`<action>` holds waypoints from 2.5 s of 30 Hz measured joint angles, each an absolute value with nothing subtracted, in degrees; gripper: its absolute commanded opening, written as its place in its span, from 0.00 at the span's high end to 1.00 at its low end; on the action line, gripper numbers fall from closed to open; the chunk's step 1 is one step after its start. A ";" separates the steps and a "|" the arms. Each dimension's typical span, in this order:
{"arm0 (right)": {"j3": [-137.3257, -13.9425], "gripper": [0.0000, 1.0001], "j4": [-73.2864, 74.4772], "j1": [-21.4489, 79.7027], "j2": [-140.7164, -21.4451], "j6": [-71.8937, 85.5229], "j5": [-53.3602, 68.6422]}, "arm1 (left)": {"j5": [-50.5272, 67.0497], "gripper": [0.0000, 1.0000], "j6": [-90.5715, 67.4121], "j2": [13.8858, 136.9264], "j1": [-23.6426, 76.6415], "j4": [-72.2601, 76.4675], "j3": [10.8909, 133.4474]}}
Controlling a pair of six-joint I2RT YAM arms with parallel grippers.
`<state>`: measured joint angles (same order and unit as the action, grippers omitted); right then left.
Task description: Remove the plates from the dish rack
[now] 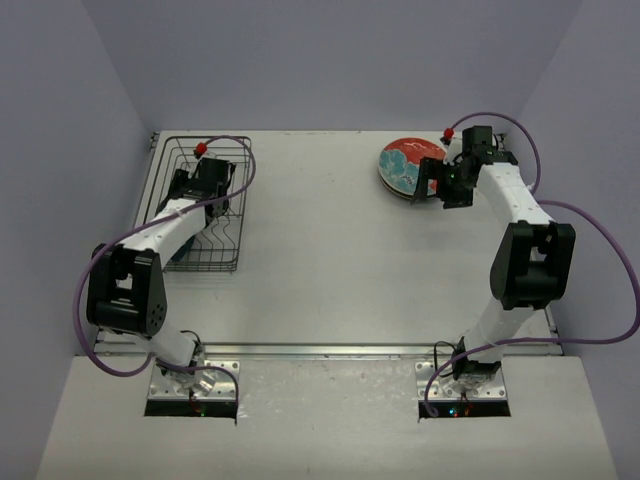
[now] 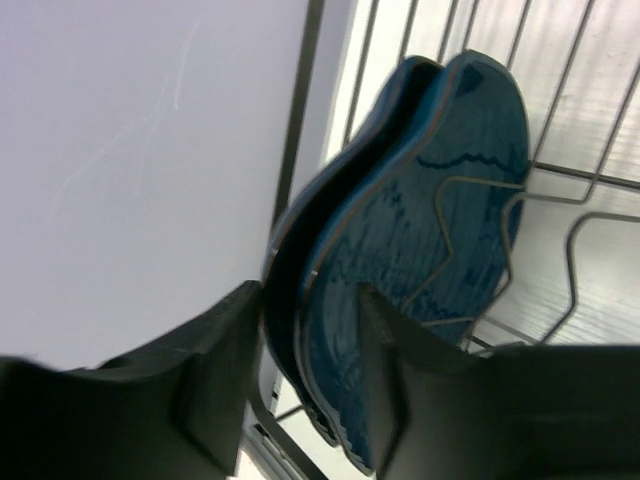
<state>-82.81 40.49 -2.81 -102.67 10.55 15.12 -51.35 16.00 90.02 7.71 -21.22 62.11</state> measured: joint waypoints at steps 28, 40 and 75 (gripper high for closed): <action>-80.47 0.01 39.48 -4.59 -102.54 10.52 17.16 | -53.98 0.63 16.64 91.44 9.16 -21.18 61.01; -80.47 0.01 39.48 -4.60 -102.54 10.52 17.26 | -53.86 0.68 18.09 93.09 7.30 -19.23 60.93; -80.42 0.01 39.46 -4.71 -102.52 10.52 19.75 | -67.56 1.00 48.01 85.84 18.39 12.51 49.51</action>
<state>-80.42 39.46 -4.71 -102.52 10.52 19.75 -67.56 48.01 85.84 18.39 12.51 49.51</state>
